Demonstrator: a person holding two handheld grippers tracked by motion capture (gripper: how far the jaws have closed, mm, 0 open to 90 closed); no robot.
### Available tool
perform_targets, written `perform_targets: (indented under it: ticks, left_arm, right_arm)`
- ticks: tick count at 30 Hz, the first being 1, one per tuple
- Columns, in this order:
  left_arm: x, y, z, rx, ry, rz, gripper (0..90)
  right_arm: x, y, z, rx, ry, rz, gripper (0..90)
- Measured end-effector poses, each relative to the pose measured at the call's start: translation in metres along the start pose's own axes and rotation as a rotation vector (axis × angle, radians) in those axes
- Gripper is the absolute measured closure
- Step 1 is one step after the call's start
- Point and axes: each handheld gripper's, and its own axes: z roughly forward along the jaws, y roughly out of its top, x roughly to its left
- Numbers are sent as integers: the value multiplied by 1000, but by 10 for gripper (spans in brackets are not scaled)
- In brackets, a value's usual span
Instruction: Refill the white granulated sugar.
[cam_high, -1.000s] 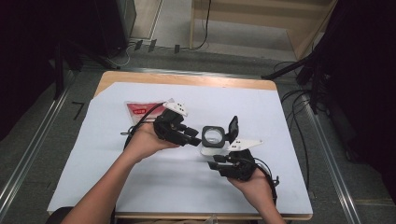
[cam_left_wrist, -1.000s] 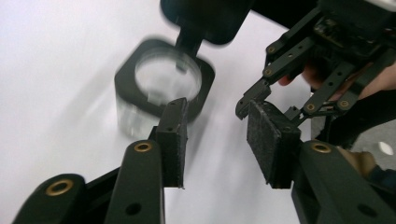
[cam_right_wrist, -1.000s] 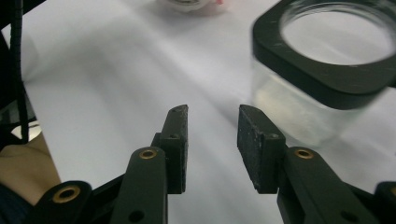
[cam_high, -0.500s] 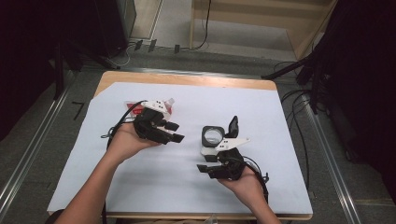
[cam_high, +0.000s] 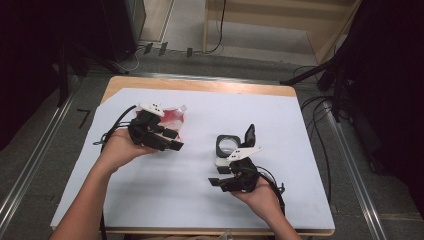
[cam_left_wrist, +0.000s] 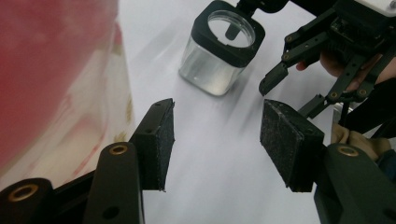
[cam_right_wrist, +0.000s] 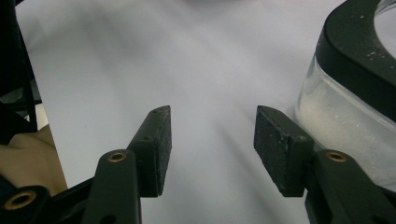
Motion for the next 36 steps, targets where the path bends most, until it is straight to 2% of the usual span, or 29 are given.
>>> perform_targets:
  ticks: [6,12,13,15,17,20,21,23,26,30,36]
  left_arm:
    - [5,-10,-14,-8,16,-23,463]
    - [9,-19,-26,-16,65,-41,462]
    - [11,-22,-27,-21,60,-58,462]
    - [14,-29,-35,-20,82,-81,462]
    - [14,-31,-37,-22,83,-85,462]
    - [16,-37,-47,-27,104,-99,463]
    - [17,-40,-51,-47,114,-110,462]
    - [19,-43,-57,-51,136,-127,459]
    - [21,-47,-61,-63,148,-140,458]
    - [25,-52,-68,-67,193,-150,450]
    - [31,-55,-71,-88,199,-160,447]
  right_arm:
    - [0,2,2,4,7,-9,471]
    - [1,4,4,2,12,-9,494]
    - [1,4,4,2,14,-11,494]
    - [3,7,6,4,22,-20,492]
    - [4,8,8,9,28,-30,493]
    - [4,9,10,12,37,-37,492]
    - [4,10,11,16,39,-36,493]
    - [5,11,11,17,42,-41,493]
    - [6,11,11,20,40,-56,493]
    - [8,11,12,20,40,-69,492]
    - [11,10,13,30,42,-77,492]
